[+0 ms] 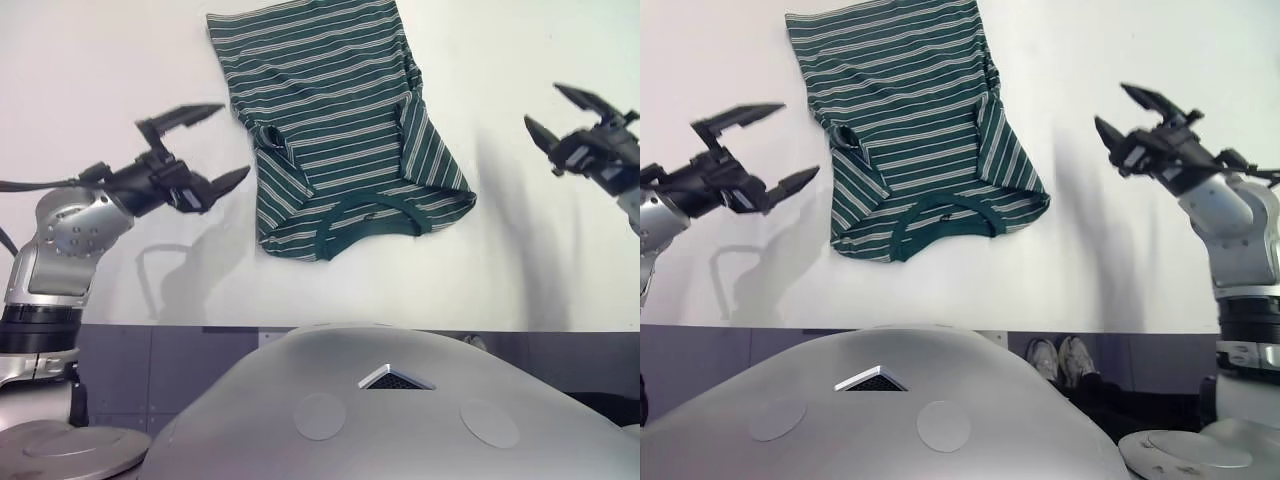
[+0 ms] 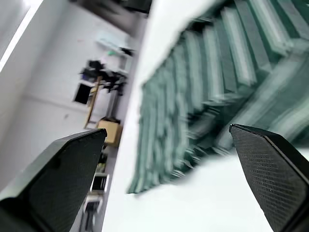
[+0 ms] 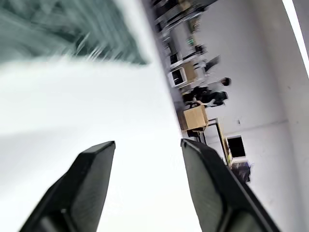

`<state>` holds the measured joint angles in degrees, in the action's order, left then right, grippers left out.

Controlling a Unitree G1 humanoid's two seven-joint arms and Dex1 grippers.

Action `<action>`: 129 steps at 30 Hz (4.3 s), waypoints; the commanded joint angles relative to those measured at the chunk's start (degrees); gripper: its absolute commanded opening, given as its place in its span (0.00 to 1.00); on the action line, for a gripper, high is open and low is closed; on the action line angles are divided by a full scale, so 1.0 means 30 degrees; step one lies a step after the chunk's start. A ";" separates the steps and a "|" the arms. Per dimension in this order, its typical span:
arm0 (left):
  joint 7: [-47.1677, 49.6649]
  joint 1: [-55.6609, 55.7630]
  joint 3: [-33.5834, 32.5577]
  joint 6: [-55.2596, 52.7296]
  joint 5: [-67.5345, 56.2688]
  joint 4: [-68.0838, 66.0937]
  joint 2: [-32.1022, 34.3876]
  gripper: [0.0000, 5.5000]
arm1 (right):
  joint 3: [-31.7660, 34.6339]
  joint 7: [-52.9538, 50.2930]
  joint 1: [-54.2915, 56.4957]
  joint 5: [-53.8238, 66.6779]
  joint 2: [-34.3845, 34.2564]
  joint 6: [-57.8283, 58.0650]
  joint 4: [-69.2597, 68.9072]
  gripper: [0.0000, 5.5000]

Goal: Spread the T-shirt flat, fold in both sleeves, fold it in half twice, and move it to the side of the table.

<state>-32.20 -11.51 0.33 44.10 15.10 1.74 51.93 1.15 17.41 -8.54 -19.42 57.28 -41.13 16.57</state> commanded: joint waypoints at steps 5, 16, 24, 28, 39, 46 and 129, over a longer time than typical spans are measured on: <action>0.0963 -0.0500 0.1671 0.6943 0.5116 -0.3644 0.1969 0.86 | -0.3894 -0.8285 -0.0181 -1.1295 0.1598 -0.9154 0.5792 0.53; 0.2073 0.1604 0.4573 0.6385 0.6942 -0.3995 -0.0542 0.86 | -0.8999 -1.2627 0.4405 -1.5280 0.0147 -0.8645 0.7790 0.53; 0.2828 0.2416 0.5385 0.5979 0.7376 -0.4734 -0.0688 0.86 | -1.1908 -1.2197 0.6470 -1.5306 -0.1256 -0.8303 0.8788 0.53; 0.2642 0.2639 0.5955 0.5907 0.7139 -0.4760 -0.0542 0.79 | -1.2901 -1.2322 0.6963 -1.5311 -0.1236 -0.8285 0.9159 0.46; -0.0177 0.3002 0.8058 0.4160 0.4045 -0.3950 -0.0050 0.36 | -1.3670 -1.1352 0.7614 -1.3529 -0.1442 -0.8757 0.9047 0.14; -0.7101 0.3987 0.9608 -0.2523 -0.5534 -0.1786 0.0515 0.09 | -1.5592 0.4016 0.8994 0.3163 0.2733 -0.4629 -0.0082 0.00; 0.3991 1.2863 0.5465 -1.9164 -0.7335 0.0939 -1.5068 0.48 | -1.1228 2.1654 0.5645 0.7250 0.5925 0.8326 -0.5417 0.17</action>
<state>-14.81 21.22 7.14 -9.93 -13.46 10.56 4.88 -34.72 78.08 8.70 9.43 67.90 -13.13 -7.52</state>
